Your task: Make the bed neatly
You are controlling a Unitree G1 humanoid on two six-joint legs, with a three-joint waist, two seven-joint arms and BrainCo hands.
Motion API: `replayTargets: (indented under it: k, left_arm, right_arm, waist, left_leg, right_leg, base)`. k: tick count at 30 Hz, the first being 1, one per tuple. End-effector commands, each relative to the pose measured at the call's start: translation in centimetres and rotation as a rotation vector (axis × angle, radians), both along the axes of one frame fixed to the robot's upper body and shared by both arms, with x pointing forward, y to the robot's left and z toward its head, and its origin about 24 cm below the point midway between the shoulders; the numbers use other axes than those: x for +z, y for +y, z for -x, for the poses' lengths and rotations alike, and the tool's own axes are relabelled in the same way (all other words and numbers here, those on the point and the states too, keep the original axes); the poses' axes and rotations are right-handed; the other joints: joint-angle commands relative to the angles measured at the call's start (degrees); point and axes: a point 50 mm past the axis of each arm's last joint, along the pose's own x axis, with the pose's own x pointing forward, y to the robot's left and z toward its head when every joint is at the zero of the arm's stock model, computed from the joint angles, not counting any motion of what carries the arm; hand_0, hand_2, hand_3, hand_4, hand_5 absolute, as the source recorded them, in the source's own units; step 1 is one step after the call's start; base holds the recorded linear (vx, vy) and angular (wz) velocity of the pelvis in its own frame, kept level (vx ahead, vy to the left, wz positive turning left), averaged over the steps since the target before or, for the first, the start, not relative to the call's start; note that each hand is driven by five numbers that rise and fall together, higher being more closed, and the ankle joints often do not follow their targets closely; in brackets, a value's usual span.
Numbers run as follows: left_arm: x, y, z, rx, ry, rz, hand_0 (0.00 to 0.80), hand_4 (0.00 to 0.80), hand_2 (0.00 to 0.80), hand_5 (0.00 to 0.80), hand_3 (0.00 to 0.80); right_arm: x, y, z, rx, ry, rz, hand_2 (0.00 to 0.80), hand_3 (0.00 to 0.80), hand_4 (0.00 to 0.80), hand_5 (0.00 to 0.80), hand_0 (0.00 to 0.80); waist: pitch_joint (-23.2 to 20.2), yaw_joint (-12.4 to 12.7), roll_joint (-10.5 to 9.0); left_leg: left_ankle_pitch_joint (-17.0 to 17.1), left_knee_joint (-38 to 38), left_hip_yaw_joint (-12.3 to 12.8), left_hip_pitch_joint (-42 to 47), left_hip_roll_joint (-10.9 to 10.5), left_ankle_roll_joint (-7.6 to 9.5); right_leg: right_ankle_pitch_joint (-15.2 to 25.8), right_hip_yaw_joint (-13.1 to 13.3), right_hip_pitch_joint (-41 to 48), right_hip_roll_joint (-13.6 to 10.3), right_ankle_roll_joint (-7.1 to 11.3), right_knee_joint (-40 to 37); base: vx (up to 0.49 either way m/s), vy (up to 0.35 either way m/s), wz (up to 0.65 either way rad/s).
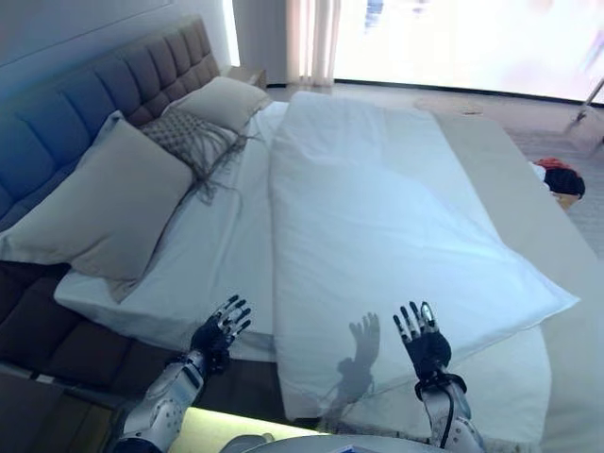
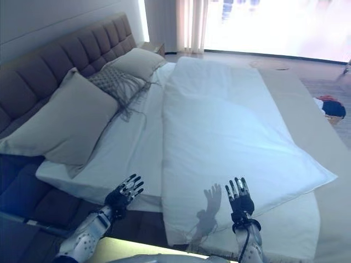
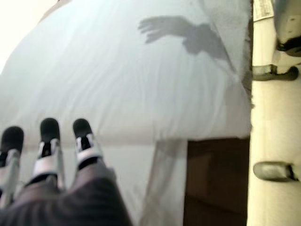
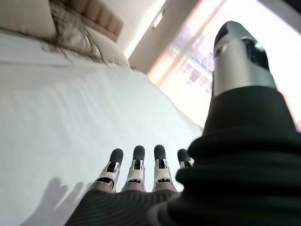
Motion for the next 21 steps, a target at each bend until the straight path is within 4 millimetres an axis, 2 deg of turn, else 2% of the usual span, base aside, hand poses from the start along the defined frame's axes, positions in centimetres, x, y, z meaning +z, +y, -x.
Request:
replayTargets:
  k: [1,6,9,11,13,14,15,16,18,19,21]
  left_arm:
    - [3.0,0.7,-2.9,0.035,-0.162,-0.014,0.0,0.0,0.0,0.0,0.0]
    - [2.4,2.6,-1.2,0.111,-0.129,-0.041,0.0,0.0,0.0,0.0,0.0]
    - [2.2,3.2,-0.2,0.128,-0.117,-0.045,0.0,0.0,0.0,0.0,0.0]
    - [1.9,3.6,0.6,0.145,-0.096,-0.054,0.0,0.0,0.0,0.0,0.0]
    - [2.0,3.7,0.4,0.136,-0.101,-0.042,0.0,0.0,0.0,0.0,0.0]
    - [2.4,3.4,-0.3,0.119,-0.122,-0.032,0.0,0.0,0.0,0.0,0.0]
    - [2.7,3.1,-1.2,0.107,-0.138,-0.025,0.0,0.0,0.0,0.0,0.0]
    - [2.8,3.0,-2.0,0.099,-0.142,-0.023,0.0,0.0,0.0,0.0,0.0]
    - [2.9,2.9,-2.6,0.079,-0.142,-0.034,0.0,0.0,0.0,0.0,0.0]
    - [3.0,2.9,-2.8,0.055,-0.139,-0.046,0.0,0.0,0.0,0.0,0.0]
    - [2.9,3.4,-2.7,0.026,-0.125,-0.079,0.0,0.0,0.0,0.0,0.0]
  right_arm:
    - [1.7,-1.4,-2.0,-0.031,-0.063,0.047,0.0,0.0,0.0,0.0,0.0]
    - [0.3,-4.0,-1.2,-0.184,0.097,0.067,0.0,0.0,0.0,0.0,0.0]
    - [-0.4,-5.5,0.0,-0.238,0.146,0.064,0.0,0.0,0.0,0.0,0.0]
    - [-0.8,-6.9,0.9,-0.28,0.172,0.06,0.0,0.0,0.0,0.0,0.0]
    - [-1.2,-8.3,1.6,-0.34,0.175,0.038,0.0,0.0,0.0,0.0,0.0]
    - [-1.4,-9.4,1.9,-0.408,0.165,0.003,0.0,0.0,0.0,0.0,0.0]
    - [-1.7,-10.3,2.1,-0.466,0.152,-0.031,0.0,0.0,0.0,0.0,0.0]
    - [-2.1,-11.4,2.5,-0.51,0.155,-0.06,0.0,0.0,0.0,0.0,0.0]
    - [-2.4,-12.1,2.8,-0.539,0.168,-0.083,0.0,0.0,0.0,0.0,0.0]
    - [-2.8,-12.5,3.5,-0.567,0.179,-0.098,0.0,0.0,0.0,0.0,0.0]
    - [-3.3,-13.6,5.5,-0.606,0.217,-0.112,0.0,0.0,0.0,0.0,0.0]
  waist:
    - [-0.1,-0.6,-0.29]
    - [-0.1,1.6,-0.82]
    - [0.6,1.6,-0.93]
    - [1.8,1.8,-0.36]
    - [2.7,2.1,0.62]
    - [3.4,2.6,1.42]
    - [4.0,3.2,1.94]
    - [4.2,3.2,1.89]
    - [4.4,3.1,1.93]
    - [4.5,3.1,1.91]
    - [5.1,2.4,1.3]
  left_leg:
    - [-2.5,2.0,1.3,1.7,1.9,0.94]
    - [-2.2,3.6,0.4,1.8,6.6,-1.17]
    - [-1.7,7.1,1.1,0.6,9.4,-2.4]
    - [1.9,11.9,-0.2,-1.7,10.8,-3.69]
    - [4.5,9.7,-0.7,-2.8,11.0,-4.6]
    - [6.3,5.8,-1.5,-3.9,11.0,-5.25]
    - [8.6,4.5,-3.5,-5.3,10.8,-5.97]
    - [7.0,4.1,-4.1,-5.6,10.1,-5.63]
    - [5.2,2.8,-3.6,-4.9,9.7,-5.14]
    - [4.4,2.8,-3.3,-4.4,8.9,-4.57]
    - [2.3,4.6,-3.3,-3.5,6.6,-3.33]
  right_leg:
    - [9.9,1.6,-1.4,-1.2,0.09,-0.8]
    - [4.9,-1.2,0.3,2.3,-0.47,-1.8]
    - [3.1,-2.0,0.5,4.0,-2.04,-0.9]
    - [1.9,-2.6,0.8,5.5,-3.52,-0.2]
    - [1.7,-3.4,0.9,5.6,-3.6,0.0]
    - [1.4,-4.2,0.8,5.3,-3.45,0.0]
    - [1.1,-4.5,0.6,5.0,-3.35,0.1]
    - [1.0,-4.6,0.3,3.8,-2.85,0.8]
    - [0.3,-4.6,-0.1,2.0,-2.1,3.4]
    - [0.0,-4.5,-0.6,0.2,-1.37,7.2]
    - [2.5,-2.7,-3.5,-3.3,-0.16,16.8]
  base:
    - [0.124,-0.256,0.22]
    - [0.101,-0.28,0.14]
    - [0.065,-0.196,0.09]
    - [0.052,-0.085,0.09]
    - [-0.009,0.094,0.05]
    - [-0.054,0.182,0.19]
    - [-0.024,0.181,0.29]
    - [0.05,0.154,0.29]
    - [0.132,0.147,0.22]
    - [0.232,0.167,0.26]
    - [0.291,0.125,0.28]
